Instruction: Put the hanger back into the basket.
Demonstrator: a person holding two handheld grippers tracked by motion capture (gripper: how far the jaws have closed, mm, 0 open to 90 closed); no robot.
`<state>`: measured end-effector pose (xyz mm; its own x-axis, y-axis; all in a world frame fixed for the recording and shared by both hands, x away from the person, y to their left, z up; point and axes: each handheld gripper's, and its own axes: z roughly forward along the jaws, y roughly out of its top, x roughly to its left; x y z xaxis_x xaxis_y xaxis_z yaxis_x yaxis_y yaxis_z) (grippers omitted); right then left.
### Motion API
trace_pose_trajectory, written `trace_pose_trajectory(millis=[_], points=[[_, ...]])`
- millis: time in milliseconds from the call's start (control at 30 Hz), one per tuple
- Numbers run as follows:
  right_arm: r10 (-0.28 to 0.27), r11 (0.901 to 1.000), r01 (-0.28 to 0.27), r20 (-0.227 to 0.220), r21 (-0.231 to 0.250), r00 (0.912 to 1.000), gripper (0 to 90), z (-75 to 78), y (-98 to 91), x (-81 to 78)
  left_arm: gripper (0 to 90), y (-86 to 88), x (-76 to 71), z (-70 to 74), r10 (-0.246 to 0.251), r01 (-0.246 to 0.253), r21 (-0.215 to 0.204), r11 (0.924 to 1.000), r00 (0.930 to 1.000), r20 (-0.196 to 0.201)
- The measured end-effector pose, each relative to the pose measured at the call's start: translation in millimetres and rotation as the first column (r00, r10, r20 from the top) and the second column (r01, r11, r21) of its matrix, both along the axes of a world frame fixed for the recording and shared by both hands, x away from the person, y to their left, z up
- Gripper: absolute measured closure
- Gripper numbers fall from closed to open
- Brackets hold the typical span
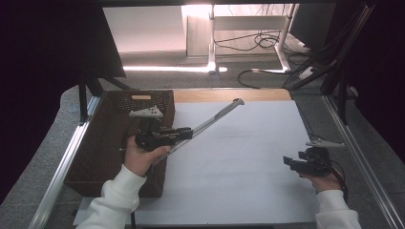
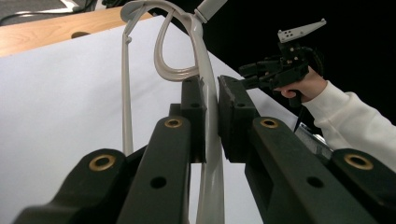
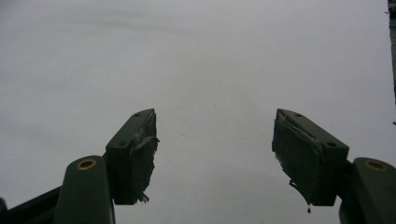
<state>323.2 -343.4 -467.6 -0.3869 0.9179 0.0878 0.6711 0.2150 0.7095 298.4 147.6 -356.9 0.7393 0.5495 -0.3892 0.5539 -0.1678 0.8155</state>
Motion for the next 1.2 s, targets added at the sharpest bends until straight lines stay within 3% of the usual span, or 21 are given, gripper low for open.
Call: trace_pose_trajectory(millis=[700, 1200], points=[[0.001, 1.0, -0.001, -0.002, -0.005, 1.0, 31.3, 0.0, 1.1, 0.2, 82.3, 65.9, -11.5, 8.8, 0.097, -0.096, -0.062, 0.9935, 0.995, 0.025], [0.007, 0.9999, -0.007, -0.002, -0.01, 1.0, 31.2, -0.5, 1.3, 0.7, 82.3, 99.2, -19.4, 12.6, 0.154, -0.15, -0.078, 0.9856, 0.9872, 0.043]])
